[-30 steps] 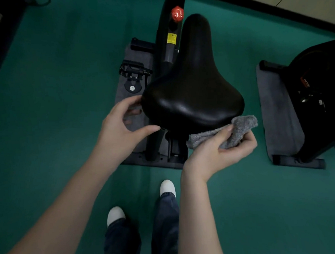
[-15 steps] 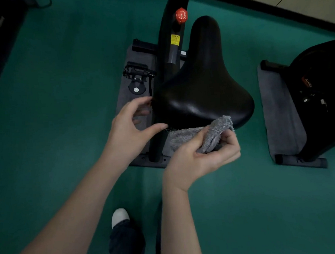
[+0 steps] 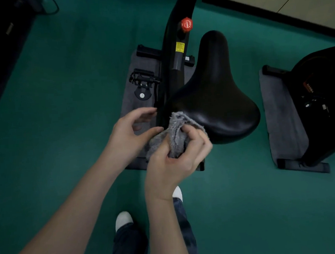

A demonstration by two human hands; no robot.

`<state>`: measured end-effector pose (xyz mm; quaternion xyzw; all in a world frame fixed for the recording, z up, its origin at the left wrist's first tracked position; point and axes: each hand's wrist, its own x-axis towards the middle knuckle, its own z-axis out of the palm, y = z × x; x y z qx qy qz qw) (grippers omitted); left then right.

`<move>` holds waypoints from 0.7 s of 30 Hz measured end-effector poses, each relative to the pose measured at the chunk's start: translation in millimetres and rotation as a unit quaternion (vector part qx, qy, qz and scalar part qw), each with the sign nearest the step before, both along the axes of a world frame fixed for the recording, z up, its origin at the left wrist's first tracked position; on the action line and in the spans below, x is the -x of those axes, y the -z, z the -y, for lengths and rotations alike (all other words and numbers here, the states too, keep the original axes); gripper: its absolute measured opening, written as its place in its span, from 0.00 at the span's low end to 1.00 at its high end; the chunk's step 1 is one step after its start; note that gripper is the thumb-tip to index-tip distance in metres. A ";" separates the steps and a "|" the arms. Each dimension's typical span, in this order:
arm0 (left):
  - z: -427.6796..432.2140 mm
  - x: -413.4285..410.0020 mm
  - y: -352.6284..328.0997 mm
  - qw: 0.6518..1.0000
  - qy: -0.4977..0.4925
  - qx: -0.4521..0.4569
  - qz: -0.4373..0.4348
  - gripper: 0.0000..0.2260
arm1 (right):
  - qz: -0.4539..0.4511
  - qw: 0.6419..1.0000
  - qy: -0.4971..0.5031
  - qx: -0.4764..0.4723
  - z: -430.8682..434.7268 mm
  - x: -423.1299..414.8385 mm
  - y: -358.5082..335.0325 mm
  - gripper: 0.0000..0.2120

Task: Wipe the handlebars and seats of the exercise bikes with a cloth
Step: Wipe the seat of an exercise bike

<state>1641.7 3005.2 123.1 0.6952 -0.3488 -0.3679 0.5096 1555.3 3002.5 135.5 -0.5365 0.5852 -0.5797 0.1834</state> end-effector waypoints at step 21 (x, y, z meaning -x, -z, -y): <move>2.2 78.7 -0.8 0.964 -0.190 -0.011 -0.183 0.19 | -0.405 0.742 -0.535 0.003 138.6 31.5 -81.4 0.11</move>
